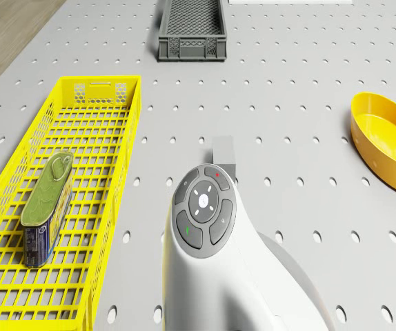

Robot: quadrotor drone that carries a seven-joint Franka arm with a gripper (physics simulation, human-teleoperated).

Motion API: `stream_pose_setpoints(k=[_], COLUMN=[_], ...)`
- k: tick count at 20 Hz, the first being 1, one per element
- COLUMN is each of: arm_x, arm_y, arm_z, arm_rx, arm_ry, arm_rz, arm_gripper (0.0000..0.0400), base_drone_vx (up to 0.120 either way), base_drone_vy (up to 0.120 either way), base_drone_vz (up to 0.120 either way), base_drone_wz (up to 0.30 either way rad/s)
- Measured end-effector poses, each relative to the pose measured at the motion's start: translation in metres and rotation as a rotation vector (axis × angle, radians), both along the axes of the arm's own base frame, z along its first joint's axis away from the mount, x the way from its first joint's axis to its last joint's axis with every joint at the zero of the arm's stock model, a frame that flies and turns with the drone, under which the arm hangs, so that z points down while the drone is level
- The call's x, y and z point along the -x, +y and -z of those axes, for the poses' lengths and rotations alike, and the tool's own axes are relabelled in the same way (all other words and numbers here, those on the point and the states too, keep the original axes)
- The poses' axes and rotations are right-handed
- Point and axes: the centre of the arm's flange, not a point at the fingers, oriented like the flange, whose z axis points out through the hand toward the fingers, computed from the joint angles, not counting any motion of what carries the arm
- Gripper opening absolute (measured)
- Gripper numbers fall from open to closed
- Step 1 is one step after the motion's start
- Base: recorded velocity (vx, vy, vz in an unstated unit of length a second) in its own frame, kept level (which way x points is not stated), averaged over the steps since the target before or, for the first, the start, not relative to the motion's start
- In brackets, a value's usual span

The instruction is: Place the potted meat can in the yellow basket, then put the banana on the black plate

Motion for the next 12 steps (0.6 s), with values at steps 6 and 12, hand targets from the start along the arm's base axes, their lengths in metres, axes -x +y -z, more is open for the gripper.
stream_pose_setpoints(k=[6,12], arm_x=[0.0,0.0], arm_y=[0.0,0.0], arm_z=[0.0,0.0], arm_rx=[0.0,0.0], arm_ry=[0.0,0.0], arm_rz=[0.0,0.0], arm_gripper=[0.0193,0.0193], base_drone_vx=[-0.12,-0.12], base_drone_vy=[0.0,0.0], base_drone_vz=[-0.053,0.0], base_drone_wz=[0.0,0.0])
